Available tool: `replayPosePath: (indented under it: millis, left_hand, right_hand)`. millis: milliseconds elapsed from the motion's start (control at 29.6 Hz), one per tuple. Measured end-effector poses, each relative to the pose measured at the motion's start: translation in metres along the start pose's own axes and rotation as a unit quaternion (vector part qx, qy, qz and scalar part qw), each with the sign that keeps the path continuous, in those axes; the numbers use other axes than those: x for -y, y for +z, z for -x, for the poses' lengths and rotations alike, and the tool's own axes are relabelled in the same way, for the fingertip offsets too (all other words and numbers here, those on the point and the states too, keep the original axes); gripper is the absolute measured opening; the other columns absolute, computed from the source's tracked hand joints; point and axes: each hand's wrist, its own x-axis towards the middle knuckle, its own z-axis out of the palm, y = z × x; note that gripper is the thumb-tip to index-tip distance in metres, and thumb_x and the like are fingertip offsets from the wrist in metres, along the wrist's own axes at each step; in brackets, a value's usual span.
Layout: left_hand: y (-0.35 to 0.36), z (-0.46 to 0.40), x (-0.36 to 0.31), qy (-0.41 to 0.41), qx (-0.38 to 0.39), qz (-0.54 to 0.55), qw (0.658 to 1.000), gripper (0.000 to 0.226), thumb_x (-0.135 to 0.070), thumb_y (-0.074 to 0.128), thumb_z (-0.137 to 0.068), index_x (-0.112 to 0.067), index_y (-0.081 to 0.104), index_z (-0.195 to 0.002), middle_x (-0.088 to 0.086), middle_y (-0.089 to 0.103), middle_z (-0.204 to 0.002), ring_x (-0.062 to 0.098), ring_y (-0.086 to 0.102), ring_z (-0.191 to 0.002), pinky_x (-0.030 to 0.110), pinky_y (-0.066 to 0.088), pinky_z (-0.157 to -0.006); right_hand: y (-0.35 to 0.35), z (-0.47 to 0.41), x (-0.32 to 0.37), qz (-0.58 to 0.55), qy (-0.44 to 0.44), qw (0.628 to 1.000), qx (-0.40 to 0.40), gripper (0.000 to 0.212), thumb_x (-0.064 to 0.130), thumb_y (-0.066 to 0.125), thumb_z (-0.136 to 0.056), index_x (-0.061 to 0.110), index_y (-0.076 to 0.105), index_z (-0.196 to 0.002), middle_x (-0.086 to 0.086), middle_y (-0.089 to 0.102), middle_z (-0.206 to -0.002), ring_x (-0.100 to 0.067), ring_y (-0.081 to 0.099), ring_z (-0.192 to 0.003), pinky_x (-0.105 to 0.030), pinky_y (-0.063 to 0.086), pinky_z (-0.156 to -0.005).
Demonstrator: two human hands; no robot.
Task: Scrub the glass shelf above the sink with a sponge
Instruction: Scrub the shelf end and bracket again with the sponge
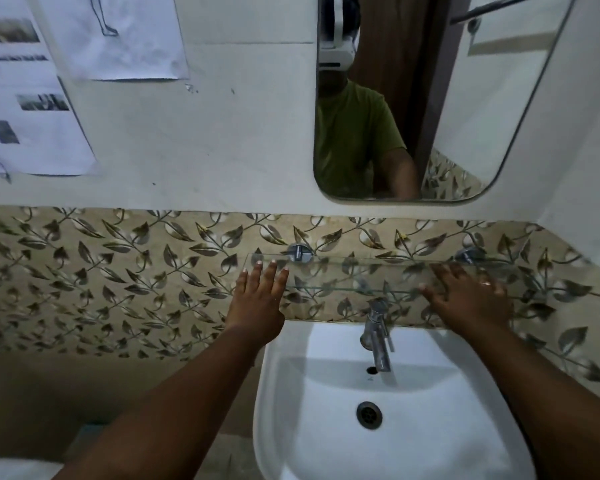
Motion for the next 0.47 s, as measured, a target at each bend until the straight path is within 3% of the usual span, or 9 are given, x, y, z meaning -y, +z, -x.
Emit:
replayPosePath:
  millis: [202,371,472]
  left_hand:
    - [0.000,0.003,-0.009,-0.019,-0.002,0.018,1.000,0.092,-0.039,0.042,-0.087,-0.023,-0.016,-0.156,0.010,-0.006,-0.171,0.035,-0.016,-0.154,0.054,-0.016,-0.121]
    - [0.001,0.003,-0.007,-0.014,-0.006,0.025,1.000,0.092,-0.039,0.044,-0.089,-0.022,-0.018,-0.155,0.011,-0.004,-0.170,0.036,-0.012,-0.155,0.055,-0.011,-0.122]
    - [0.001,0.003,-0.007,-0.011,-0.011,0.025,1.000,0.095,-0.039,0.045,-0.091,-0.020,-0.024,-0.154,0.012,-0.005,-0.170,0.036,-0.012,-0.155,0.055,-0.011,-0.122]
  right_hand:
    - [-0.008,0.004,0.053,-0.035,0.002,0.999,0.004,0.099,0.094,-0.008,-0.078,0.045,0.022,-0.158,0.004,0.024,-0.169,-0.044,0.020,-0.152,-0.065,0.015,-0.120]
    - [-0.010,0.015,0.154,-0.031,-0.117,0.993,0.013,0.106,0.097,-0.010,-0.074,0.042,0.022,-0.159,0.002,0.023,-0.169,-0.043,0.013,-0.154,-0.060,0.015,-0.121]
    - [-0.010,0.022,0.205,-0.029,-0.200,0.979,0.006,0.106,0.099,0.000,-0.075,0.039,0.024,-0.159,0.000,0.028,-0.168,-0.043,0.016,-0.154,-0.059,0.011,-0.119]
